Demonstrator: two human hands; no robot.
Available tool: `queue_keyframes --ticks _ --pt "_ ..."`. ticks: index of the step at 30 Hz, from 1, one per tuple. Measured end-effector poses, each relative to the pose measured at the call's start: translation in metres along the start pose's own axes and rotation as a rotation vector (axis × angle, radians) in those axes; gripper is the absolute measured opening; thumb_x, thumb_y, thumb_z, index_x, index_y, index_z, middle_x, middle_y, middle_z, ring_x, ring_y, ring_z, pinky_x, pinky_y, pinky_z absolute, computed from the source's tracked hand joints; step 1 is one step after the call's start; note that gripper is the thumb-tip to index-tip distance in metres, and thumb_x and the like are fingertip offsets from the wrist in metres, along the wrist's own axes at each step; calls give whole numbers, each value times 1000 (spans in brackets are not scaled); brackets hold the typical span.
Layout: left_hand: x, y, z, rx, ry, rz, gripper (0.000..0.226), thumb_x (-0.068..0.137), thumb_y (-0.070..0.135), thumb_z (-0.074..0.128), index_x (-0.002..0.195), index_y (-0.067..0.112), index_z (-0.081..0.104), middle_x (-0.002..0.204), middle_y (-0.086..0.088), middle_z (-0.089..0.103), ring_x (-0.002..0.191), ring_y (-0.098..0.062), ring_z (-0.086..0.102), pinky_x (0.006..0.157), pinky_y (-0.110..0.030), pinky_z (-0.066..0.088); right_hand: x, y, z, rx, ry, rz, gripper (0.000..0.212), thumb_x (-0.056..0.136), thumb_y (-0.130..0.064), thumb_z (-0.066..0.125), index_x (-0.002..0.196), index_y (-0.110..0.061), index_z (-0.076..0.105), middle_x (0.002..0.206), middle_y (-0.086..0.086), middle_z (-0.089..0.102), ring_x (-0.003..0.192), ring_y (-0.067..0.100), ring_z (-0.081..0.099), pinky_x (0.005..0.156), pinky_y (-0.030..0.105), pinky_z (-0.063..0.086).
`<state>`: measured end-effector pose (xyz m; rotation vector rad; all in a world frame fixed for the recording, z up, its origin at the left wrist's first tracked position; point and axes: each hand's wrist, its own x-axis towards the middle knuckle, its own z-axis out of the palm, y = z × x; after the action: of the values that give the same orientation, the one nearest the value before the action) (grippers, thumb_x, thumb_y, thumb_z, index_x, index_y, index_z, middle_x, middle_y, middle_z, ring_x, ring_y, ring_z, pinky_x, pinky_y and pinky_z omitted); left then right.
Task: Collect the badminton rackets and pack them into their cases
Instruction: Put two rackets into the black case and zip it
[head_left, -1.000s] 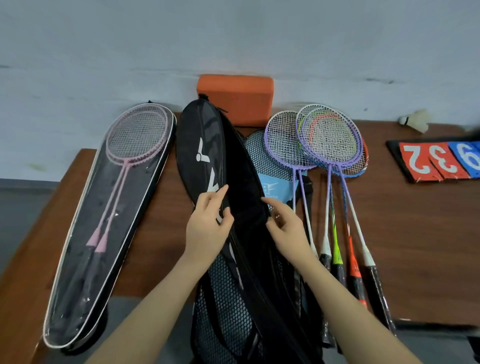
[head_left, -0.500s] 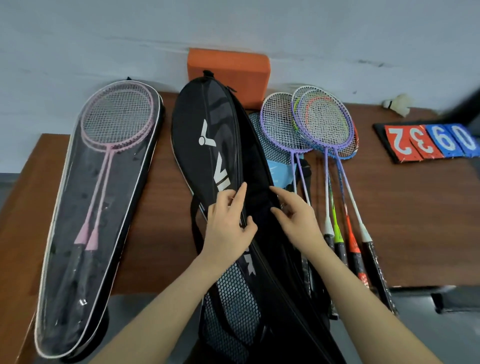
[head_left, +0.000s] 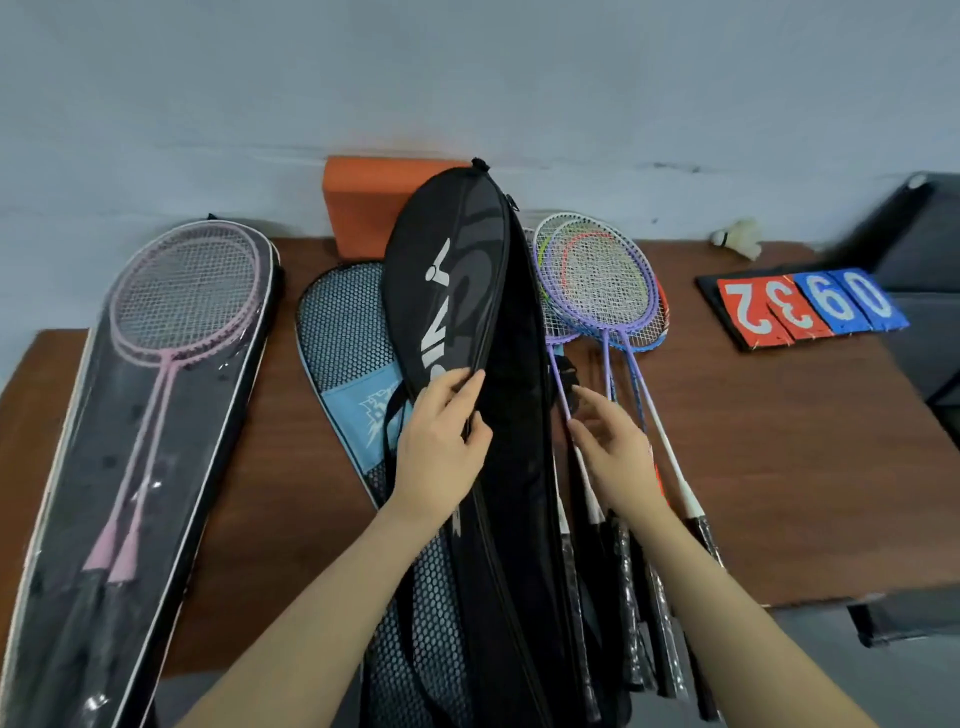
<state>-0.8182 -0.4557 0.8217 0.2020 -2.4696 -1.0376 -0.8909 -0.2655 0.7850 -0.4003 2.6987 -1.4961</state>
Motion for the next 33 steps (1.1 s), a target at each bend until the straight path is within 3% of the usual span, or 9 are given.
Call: queue_keyframes --ticks 4,7,10,14,19,21,23,26,33 --pt "5 5 19 78 3 11 45 74 0 67 117 8 63 99 -7 60 70 -16 59 56 -28 51 1 36 -37 -125 114 143 31 89 -17 57 120 -20 58 98 -4 59 91 12 58 80 23 43" --pt "8 11 35 96 -21 -12 44 75 2 66 118 9 63 99 -7 61 71 -19 60 57 -30 51 4 64 -58 -307 91 285 40 87 -24 58 126 -19 54 111 9 56 105 29 52 85 36 41" --pt "9 15 47 73 -59 -75 44 78 5 64 121 12 61 102 -4 59 73 -16 58 61 -36 54 7 81 -68 -470 -35 446 61 86 -37 59 140 -21 37 128 19 45 116 40 43 97 45 36" --pt "10 16 57 68 -74 -129 43 80 7 63 122 15 60 103 0 56 68 -12 52 60 -35 52 10 90 -71 -532 -157 372 51 88 -30 55 136 -26 38 122 8 57 112 30 53 93 42 35" --pt "8 12 57 82 -35 -127 44 79 6 64 122 15 60 98 6 53 67 -9 49 59 -26 47 7 83 -72 -351 -68 178 35 91 -18 53 126 -22 54 112 0 66 100 22 61 83 35 47" --pt "8 11 56 94 -35 -125 44 79 6 64 122 15 60 97 10 51 65 -7 48 59 -22 43 3 77 -68 -261 -1 153 34 90 -17 56 125 -19 57 99 -4 66 85 16 60 75 30 47" --pt "8 10 56 81 -40 -139 44 79 8 64 122 17 60 96 13 48 64 -6 47 61 -20 42 1 67 -58 -160 95 173 33 89 -14 58 122 -16 60 87 -8 61 75 12 55 73 31 47" --pt "7 6 53 54 -47 -159 44 80 9 64 123 18 59 97 15 46 63 -3 48 63 -19 42 1 49 -37 -76 180 212 34 89 -15 56 123 -16 59 86 -7 61 74 13 56 73 30 46" --pt "7 2 48 66 -71 -143 43 79 12 64 122 19 60 97 17 45 67 5 49 59 -6 33 -2 43 -16 -101 169 342 35 90 -14 52 124 -20 56 87 -6 57 76 15 53 74 33 44"
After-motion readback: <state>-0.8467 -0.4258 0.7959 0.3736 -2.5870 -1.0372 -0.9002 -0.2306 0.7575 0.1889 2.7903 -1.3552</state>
